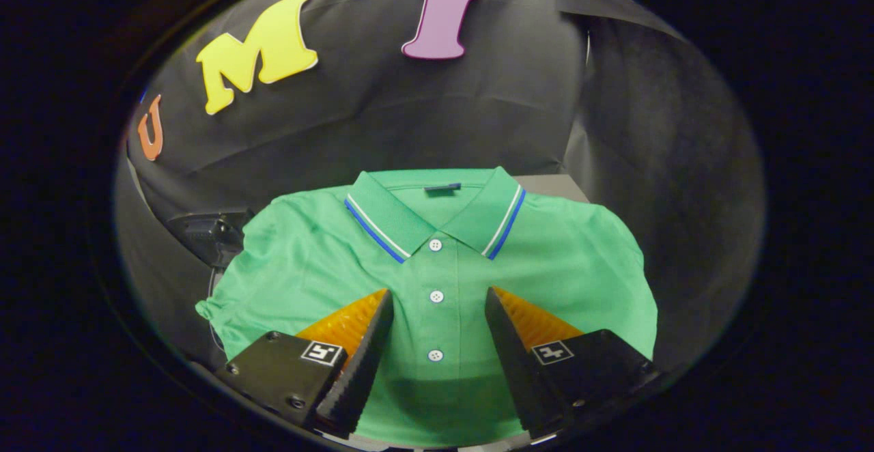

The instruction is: Put the clothes into the washing machine and then close the washing machine lid.

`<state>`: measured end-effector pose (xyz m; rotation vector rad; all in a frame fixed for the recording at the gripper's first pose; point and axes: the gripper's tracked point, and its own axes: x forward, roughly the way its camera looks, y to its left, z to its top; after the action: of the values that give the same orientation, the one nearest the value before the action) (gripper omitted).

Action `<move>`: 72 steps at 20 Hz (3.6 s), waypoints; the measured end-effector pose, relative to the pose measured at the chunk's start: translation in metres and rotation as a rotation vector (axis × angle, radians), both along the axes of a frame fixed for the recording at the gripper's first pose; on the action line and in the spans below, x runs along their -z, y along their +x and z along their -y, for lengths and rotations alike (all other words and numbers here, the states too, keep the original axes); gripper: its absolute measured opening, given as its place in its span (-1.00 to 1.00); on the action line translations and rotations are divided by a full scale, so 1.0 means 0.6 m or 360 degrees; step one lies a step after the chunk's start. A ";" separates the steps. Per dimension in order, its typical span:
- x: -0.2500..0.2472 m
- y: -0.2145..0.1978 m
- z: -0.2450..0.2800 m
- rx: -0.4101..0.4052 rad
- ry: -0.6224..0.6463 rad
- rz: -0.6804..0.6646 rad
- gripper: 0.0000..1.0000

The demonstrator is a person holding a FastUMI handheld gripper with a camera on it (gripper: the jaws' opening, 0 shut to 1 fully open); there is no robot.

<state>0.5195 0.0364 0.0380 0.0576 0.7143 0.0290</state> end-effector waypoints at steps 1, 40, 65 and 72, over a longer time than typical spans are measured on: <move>0.004 -0.002 -0.001 -0.0009 -0.0027 -0.0022 0.68; -0.426 -0.306 -0.310 -0.0414 0.0444 0.0984 -0.90; -0.166 -0.153 -0.699 -0.0730 0.0455 0.0436 -0.90; 0.005 -0.067 -0.734 -0.0681 0.0368 0.0143 -0.91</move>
<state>0.4792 0.4765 0.0351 0.1232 0.6207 0.5208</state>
